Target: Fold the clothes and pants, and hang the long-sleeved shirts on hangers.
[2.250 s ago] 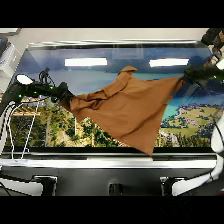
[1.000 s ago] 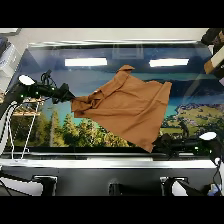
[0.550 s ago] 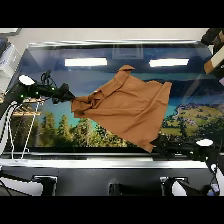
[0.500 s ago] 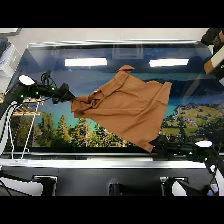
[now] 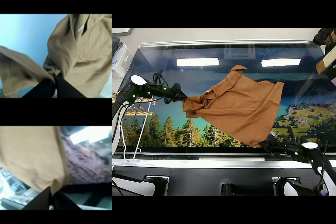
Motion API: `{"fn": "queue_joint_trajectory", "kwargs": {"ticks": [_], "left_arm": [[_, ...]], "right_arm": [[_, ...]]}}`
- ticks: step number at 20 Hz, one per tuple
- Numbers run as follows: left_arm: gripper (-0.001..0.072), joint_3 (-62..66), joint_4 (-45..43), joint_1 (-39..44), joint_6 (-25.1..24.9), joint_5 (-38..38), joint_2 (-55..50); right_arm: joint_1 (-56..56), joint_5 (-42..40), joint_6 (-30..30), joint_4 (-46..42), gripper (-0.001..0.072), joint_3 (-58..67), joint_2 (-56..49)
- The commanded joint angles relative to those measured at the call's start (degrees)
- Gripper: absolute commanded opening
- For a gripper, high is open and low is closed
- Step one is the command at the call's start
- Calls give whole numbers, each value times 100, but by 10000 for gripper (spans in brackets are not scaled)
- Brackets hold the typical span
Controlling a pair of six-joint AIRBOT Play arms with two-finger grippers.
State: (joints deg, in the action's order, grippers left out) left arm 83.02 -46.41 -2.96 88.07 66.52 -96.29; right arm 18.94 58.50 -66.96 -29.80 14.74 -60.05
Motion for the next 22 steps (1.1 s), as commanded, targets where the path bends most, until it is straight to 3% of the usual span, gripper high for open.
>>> {"fn": "queue_joint_trajectory", "kwargs": {"ticks": [1,6,9,11,13,15,19,22], "left_arm": [[21,72,42,-15,-33,-9,92],[21,1233,212,-17,-129,-24,428],[21,2763,452,-31,-98,-136,656],[21,4100,538,-28,-42,-267,857],[21,4509,546,-42,-63,-1014,1576],[21,4015,398,-70,-70,-2020,2761],[21,2927,-603,-72,42,-3226,4675],[20,2903,-1397,-72,610,-2741,4804]], "right_arm": [[-240,321,131,553,29,584,142],[-243,505,-160,304,28,3613,267],[-240,251,-699,-186,28,6210,188],[-240,197,-693,-249,29,8115,136],[-240,63,-721,-306,29,9947,138],[-240,-157,-1259,-704,29,11344,197],[-240,-369,-2140,-1714,29,11473,769],[-240,-166,-2446,-1884,29,11171,621]]}}
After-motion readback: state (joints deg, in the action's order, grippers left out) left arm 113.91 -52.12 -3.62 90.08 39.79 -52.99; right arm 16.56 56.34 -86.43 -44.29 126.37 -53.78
